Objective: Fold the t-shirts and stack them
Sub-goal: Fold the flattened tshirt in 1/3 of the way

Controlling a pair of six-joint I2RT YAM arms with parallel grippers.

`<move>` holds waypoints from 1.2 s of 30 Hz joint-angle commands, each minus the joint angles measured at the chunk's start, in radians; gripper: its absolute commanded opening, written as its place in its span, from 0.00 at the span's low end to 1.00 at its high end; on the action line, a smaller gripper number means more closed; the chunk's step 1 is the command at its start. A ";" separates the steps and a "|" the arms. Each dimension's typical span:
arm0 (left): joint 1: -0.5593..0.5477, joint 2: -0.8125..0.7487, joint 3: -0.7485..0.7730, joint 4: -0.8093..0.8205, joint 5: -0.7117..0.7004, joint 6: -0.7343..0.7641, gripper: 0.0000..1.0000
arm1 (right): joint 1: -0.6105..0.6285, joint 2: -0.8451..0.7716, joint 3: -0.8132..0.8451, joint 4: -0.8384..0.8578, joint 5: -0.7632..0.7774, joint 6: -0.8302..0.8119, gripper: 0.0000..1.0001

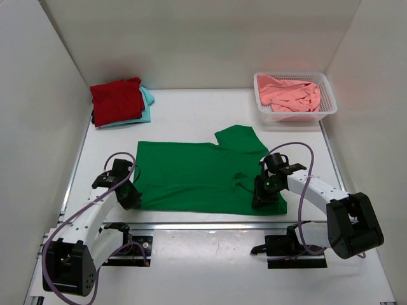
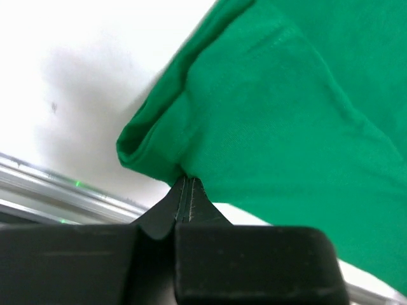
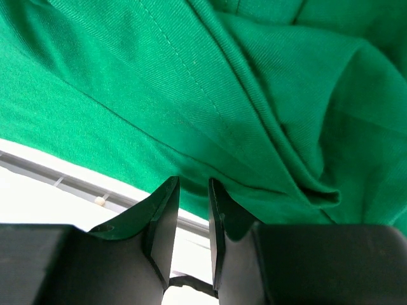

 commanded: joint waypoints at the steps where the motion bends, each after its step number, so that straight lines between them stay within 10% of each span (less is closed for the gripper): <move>1: -0.025 -0.016 0.015 -0.094 -0.029 -0.041 0.00 | -0.002 0.005 0.017 -0.012 0.001 -0.030 0.23; 4: -0.014 -0.008 0.043 -0.133 -0.038 -0.030 0.02 | 0.001 0.018 0.020 -0.003 -0.001 -0.034 0.23; 8: -0.029 -0.042 0.080 -0.200 -0.044 -0.062 0.52 | -0.005 0.033 0.046 -0.017 0.002 -0.044 0.23; 11: 0.035 -0.100 0.115 -0.225 -0.011 -0.067 0.71 | -0.002 0.042 0.086 -0.052 0.010 -0.056 0.23; 29: -0.048 0.291 0.150 0.163 -0.023 -0.014 0.67 | 0.056 0.183 0.187 0.056 0.127 0.008 0.24; 36: 0.000 0.176 0.019 0.153 0.032 0.011 0.64 | 0.090 0.177 0.137 0.052 0.140 0.044 0.23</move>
